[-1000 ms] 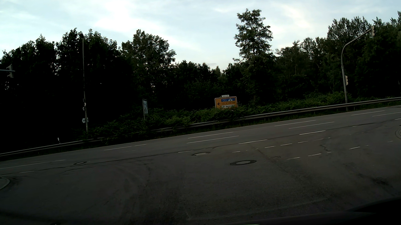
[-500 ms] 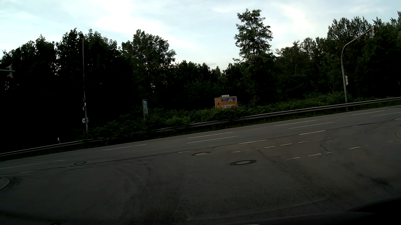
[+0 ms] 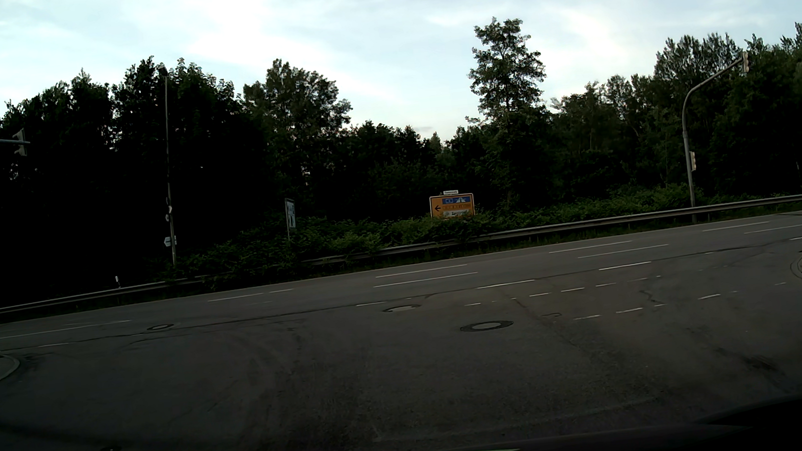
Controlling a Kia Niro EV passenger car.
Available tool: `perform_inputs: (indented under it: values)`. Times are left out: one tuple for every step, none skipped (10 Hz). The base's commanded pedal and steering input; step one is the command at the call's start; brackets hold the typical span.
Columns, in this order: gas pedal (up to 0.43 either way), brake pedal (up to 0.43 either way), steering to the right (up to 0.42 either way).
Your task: Follow the waypoints while adhering to traffic rules and regulations
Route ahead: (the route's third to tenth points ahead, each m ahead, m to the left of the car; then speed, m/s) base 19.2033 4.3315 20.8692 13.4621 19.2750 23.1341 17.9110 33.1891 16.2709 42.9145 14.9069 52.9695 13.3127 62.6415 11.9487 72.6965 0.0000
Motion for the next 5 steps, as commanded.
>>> perform_inputs:
  values:
    - [0.0, 0.329, -0.018]
    - [0.0, 0.323, -0.018]
    - [0.0, 0.329, -0.018]
    - [0.0, 0.323, -0.018]
    - [0.0, 0.323, -0.018]
